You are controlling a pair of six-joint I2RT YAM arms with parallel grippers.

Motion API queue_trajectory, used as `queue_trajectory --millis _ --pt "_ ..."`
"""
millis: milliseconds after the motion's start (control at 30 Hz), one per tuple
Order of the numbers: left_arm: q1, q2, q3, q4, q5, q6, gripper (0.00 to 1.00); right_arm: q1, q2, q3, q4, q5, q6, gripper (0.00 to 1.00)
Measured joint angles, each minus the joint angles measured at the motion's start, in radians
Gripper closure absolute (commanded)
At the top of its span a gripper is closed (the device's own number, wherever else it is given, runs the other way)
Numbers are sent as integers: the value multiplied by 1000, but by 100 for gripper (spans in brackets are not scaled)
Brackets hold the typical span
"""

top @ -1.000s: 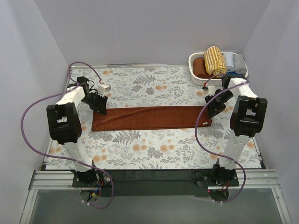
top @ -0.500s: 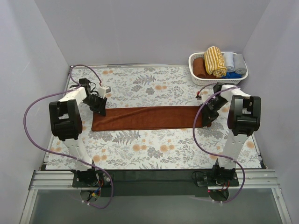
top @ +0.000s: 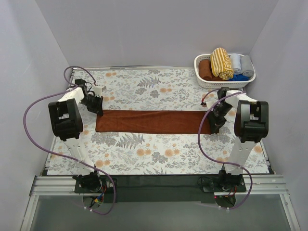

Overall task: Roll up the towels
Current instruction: Fold the towel

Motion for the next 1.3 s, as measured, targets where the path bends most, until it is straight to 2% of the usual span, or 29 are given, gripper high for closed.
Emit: queue_trajectory --millis 233,433,633,833,1000,1300 --pt "0 26 50 -4 61 21 83 20 0 41 -18 -62 -19 75" --pt "-10 -30 49 -26 91 46 77 24 1 263 -32 -176 14 75" --pt "-51 -93 35 0 103 26 76 24 58 383 6 -172 87 78" --pt "-59 -34 27 54 110 -23 76 24 188 372 60 -95 108 82" --pt "-53 47 42 84 117 -44 76 23 188 320 116 -55 119 81" --pt "-56 206 287 71 149 -71 77 28 148 264 174 -27 142 78"
